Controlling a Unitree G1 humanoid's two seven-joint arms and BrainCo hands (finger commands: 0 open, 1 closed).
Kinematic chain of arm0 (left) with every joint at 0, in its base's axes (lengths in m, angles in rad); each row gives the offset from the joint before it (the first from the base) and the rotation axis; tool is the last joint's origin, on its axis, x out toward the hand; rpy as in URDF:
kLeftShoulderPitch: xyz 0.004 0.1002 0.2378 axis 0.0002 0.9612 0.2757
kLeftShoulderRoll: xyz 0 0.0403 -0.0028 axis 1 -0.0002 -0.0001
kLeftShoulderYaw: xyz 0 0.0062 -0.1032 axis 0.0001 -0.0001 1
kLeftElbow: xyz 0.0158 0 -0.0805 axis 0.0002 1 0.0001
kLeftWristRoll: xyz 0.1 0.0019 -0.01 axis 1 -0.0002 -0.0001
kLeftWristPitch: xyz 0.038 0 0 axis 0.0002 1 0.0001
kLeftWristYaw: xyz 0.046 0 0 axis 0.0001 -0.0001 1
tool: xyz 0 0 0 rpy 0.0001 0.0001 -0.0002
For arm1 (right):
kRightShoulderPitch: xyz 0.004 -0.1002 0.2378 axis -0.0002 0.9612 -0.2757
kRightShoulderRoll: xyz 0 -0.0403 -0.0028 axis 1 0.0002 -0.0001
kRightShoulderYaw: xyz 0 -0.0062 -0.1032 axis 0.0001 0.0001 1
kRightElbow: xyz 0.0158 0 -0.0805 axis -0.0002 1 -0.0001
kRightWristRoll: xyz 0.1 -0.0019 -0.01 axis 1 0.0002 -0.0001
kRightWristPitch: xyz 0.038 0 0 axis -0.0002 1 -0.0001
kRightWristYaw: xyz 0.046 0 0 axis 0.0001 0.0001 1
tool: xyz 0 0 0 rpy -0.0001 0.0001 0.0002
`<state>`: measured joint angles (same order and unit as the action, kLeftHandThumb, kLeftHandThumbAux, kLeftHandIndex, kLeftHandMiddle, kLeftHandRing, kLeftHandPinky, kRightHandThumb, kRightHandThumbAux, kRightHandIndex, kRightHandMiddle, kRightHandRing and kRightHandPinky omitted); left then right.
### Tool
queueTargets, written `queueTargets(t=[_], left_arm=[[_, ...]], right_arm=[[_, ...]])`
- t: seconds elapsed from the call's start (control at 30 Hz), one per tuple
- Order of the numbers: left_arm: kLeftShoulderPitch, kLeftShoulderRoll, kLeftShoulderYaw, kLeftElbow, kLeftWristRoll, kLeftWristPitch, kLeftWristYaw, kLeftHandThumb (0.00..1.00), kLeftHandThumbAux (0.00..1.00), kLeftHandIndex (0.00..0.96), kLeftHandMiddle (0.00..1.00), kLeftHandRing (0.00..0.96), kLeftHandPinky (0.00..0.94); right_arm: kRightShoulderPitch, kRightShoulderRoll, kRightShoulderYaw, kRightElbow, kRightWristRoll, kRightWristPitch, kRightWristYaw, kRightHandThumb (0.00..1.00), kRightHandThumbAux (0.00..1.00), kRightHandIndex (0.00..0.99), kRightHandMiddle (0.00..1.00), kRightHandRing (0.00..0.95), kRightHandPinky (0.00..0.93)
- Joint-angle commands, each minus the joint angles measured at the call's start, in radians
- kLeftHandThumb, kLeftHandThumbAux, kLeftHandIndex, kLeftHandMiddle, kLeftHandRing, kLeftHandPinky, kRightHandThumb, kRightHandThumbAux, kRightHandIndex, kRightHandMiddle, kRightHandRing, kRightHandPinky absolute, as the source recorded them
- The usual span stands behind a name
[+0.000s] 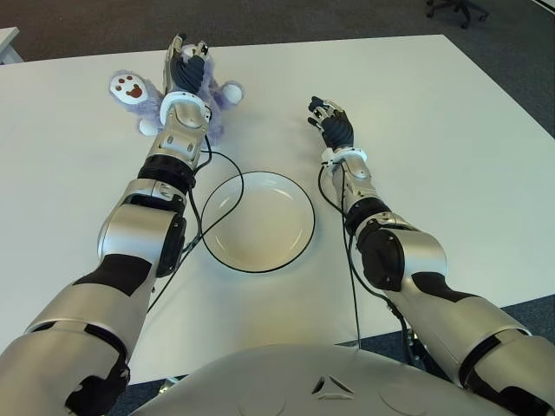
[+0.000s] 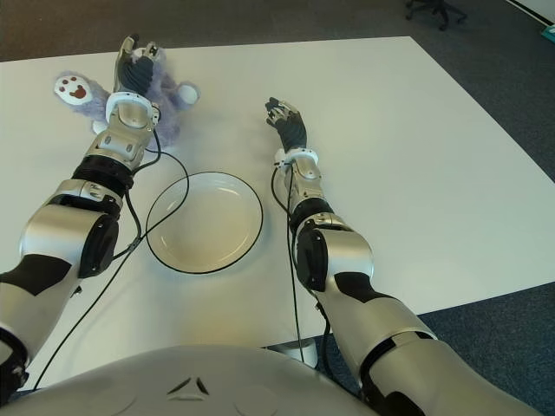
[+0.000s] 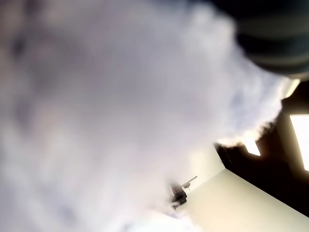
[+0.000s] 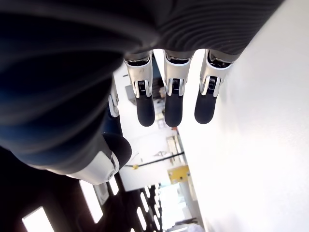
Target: Put the doll into the plate.
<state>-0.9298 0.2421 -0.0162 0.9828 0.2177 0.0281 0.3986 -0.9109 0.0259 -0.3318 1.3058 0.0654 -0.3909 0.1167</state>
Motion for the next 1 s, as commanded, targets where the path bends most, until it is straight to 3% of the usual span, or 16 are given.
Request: queueTargets(t=[0.03,0.47,1.0], left_arm=[[0.015,0.002,-0.003,0.027,0.005,0.003,-0.012,0.470,0.191,0.020,0.111,0.067,0.025],[0.008,0.018,-0.041,0.065,0.048,-0.028,-0.012,0.463,0.164,0.000,0.074,0.026,0.000],[0.022,0.015,-0.033,0.049,0.031,-0.050,-0.018,0.470,0.180,0.039,0.059,0.000,0.000]], right_arm=[[0.043,0.016,-0.004,0.040,0.004,0.054,-0.014,0.706,0.734,0.400,0.155,0.131,0.168],[0.044,0.015,-0.014,0.039,0.023,0.052,0.011,0.704,0.732,0.400,0.145,0.124,0.159],[0.044,0.013,-0.009,0.040,0.017,0.053,0.003,0.704,0.731,0.400,0.156,0.130,0.157]])
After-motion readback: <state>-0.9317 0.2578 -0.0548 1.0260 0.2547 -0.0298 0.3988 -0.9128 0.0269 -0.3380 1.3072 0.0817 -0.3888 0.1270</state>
